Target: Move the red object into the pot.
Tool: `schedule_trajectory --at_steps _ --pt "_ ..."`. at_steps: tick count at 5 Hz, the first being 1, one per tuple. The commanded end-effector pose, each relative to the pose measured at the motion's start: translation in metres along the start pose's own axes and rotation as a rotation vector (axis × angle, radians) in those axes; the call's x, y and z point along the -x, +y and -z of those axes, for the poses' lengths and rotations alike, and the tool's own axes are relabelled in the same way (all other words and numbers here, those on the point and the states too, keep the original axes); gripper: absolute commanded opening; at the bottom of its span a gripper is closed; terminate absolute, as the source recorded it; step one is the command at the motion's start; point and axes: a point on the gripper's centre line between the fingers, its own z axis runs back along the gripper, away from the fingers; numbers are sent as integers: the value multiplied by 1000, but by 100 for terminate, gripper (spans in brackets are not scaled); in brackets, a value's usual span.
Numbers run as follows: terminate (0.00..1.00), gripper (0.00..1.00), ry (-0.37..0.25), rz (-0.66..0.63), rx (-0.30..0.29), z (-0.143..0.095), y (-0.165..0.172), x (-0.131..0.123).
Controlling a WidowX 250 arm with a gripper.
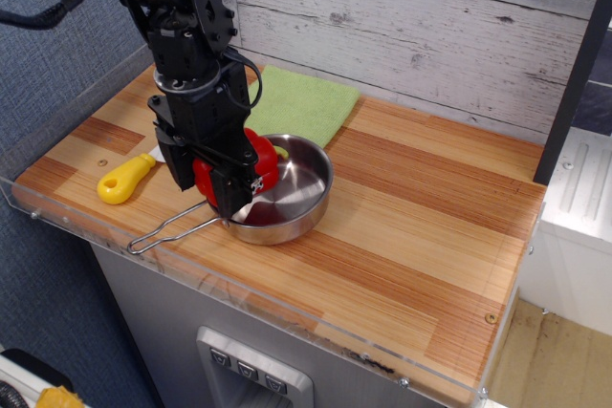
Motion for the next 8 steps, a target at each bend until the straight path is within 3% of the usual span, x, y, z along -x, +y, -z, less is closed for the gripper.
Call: schedule_trajectory --at_steps 1,3,6,8 --pt "0 0 -117 26 31 -41 -16 -32" --pt "0 0 -130 53 55 -47 -35 -40" --pt "0 0 -108 -9 21 -39 -2 -26" --pt "0 0 -59 7 49 -19 -13 -18"
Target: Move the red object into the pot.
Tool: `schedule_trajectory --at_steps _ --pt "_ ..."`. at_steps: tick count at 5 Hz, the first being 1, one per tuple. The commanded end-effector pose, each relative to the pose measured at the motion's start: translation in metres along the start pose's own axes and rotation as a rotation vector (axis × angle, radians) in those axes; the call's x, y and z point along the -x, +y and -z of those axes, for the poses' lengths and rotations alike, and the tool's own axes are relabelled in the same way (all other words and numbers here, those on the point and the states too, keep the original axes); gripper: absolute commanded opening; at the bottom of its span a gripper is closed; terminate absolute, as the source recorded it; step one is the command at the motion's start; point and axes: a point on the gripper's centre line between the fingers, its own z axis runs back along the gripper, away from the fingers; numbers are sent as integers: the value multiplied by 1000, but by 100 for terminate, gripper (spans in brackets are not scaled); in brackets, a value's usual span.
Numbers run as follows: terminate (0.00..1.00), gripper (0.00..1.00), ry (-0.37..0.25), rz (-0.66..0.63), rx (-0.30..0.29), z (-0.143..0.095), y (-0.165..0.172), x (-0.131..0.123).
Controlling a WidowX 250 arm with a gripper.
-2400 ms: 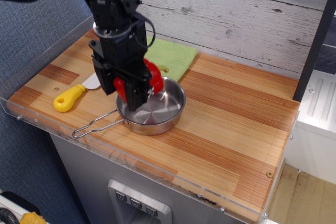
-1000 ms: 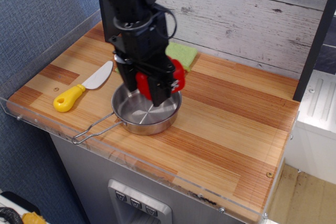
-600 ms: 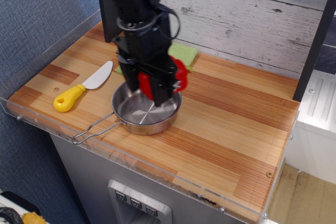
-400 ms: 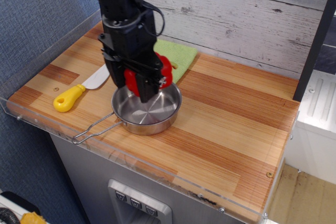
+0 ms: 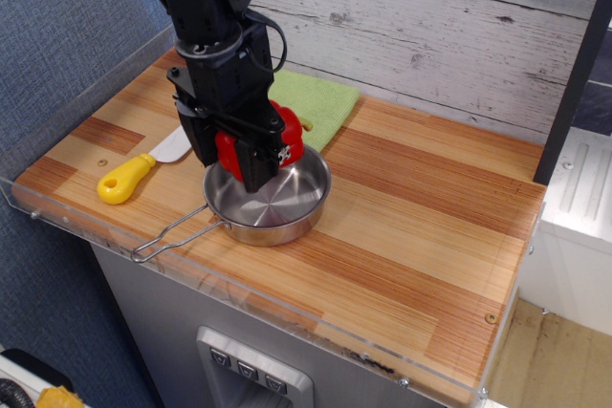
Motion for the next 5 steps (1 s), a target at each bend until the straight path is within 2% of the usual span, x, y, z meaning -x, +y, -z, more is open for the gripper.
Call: schedule_trajectory --at_steps 1,2,3,4,5 --pt "0 0 29 18 3 9 -1 8" --pt "0 0 36 16 9 11 2 8" --pt "0 100 43 15 8 9 4 7" --pt "0 100 38 25 -4 3 2 7" --pt "0 100 13 19 -31 -13 2 6"
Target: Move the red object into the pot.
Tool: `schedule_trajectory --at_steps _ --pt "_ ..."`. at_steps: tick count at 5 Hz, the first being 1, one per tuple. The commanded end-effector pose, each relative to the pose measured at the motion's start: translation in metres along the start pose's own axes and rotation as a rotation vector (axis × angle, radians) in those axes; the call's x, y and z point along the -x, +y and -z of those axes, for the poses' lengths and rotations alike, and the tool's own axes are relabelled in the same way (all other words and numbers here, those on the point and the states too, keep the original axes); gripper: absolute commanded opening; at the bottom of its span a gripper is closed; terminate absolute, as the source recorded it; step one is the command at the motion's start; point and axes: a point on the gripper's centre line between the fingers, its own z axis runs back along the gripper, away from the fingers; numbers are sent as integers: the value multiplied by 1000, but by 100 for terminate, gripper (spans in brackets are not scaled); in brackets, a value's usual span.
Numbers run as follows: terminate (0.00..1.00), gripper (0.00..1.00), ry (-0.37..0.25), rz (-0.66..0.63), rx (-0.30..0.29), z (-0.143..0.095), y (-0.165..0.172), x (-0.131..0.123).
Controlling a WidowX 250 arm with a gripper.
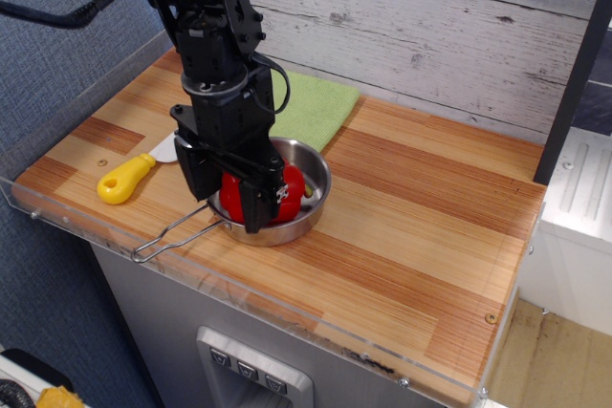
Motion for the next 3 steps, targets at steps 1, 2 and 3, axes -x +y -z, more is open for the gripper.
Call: schedule_trajectory --at_steps 1,2,3 --pt "0 100 -180 -20 -63 -80 10 -9" --pt "0 100 -264 -55 -50 -125 11 -9" --pt "0 100 -222 -83 -18 -134 14 -7"
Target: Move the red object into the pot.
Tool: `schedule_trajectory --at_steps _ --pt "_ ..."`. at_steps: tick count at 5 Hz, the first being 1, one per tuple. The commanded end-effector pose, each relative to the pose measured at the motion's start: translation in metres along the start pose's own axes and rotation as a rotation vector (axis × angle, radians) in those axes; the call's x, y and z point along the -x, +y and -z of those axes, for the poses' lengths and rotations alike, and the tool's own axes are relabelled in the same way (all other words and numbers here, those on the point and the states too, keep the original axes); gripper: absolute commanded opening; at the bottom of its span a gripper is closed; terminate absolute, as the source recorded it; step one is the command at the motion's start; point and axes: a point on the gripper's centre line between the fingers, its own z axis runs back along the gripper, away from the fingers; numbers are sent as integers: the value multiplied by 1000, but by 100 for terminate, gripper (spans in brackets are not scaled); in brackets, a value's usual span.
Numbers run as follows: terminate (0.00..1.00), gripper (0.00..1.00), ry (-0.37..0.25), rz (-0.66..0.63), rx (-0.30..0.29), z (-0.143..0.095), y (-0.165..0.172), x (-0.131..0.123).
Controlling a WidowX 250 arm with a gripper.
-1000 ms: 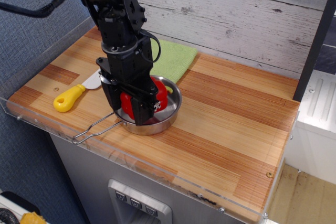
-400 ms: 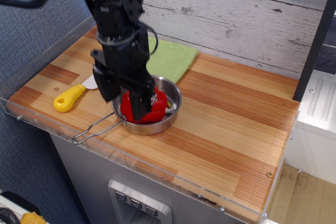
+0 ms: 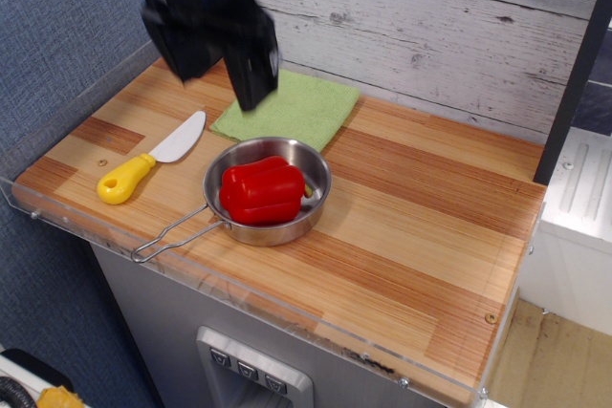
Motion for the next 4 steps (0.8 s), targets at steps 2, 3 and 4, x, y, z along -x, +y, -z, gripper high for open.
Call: schedule_trajectory --at_steps 2,3,4 --pt "0 100 77 -62 58 -20 14 3" --pt "0 100 128 -48 33 -22 14 5" --pt "100 100 128 -48 33 -22 14 5"
